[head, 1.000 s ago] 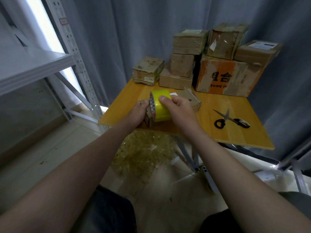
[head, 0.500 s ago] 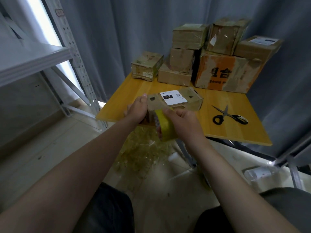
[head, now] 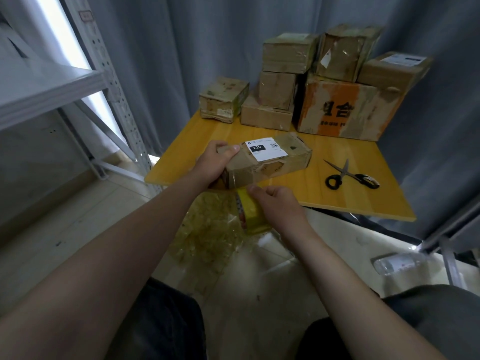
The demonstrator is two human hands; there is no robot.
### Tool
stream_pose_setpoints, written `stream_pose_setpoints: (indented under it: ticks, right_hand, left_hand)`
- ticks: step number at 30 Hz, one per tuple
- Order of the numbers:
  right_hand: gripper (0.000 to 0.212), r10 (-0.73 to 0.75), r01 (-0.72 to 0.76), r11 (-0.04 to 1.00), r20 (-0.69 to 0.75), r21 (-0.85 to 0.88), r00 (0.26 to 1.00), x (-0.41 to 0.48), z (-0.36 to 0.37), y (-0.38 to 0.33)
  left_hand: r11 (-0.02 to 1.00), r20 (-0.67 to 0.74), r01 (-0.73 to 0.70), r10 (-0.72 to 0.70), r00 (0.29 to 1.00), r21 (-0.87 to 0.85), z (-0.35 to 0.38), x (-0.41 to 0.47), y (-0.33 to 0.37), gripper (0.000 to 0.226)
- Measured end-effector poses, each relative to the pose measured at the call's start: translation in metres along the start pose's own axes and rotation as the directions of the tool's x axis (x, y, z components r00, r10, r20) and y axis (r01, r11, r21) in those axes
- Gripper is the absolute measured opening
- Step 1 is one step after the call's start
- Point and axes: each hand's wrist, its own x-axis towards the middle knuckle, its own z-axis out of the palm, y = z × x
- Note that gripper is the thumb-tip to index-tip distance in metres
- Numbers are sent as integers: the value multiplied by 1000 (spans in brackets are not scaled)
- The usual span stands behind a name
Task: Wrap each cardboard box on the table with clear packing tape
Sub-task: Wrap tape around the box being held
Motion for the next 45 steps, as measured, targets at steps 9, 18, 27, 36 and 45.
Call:
stream_pose_setpoints:
  ticks: [9,18,27,36,45]
  right_hand:
    - [44,192,-191,979,17,-71,981,-3,1,29]
    - [25,298,-291,950,48,-117,953,-16,-10,49]
    - [30,469,-450,879,118,-158,875,-12,-2,125]
    - [34,336,-331,941,110,-66,935,-11,3,97]
    - [26,15,-15,1000,-37,18,999,-7,-16,22]
  left_hand:
    - [981,12,-194,194,981,-25,2,-6,13,30]
    - [976,17,-217,217,976,13,3,-8,17,29]
    - [976,13,-216,216,976,5,3,-11,18,25]
    - [810,-301,-333,510,806,482,-8,-22,21,28]
    - [464,368,-501,349,862,731,-7,-45,22,72]
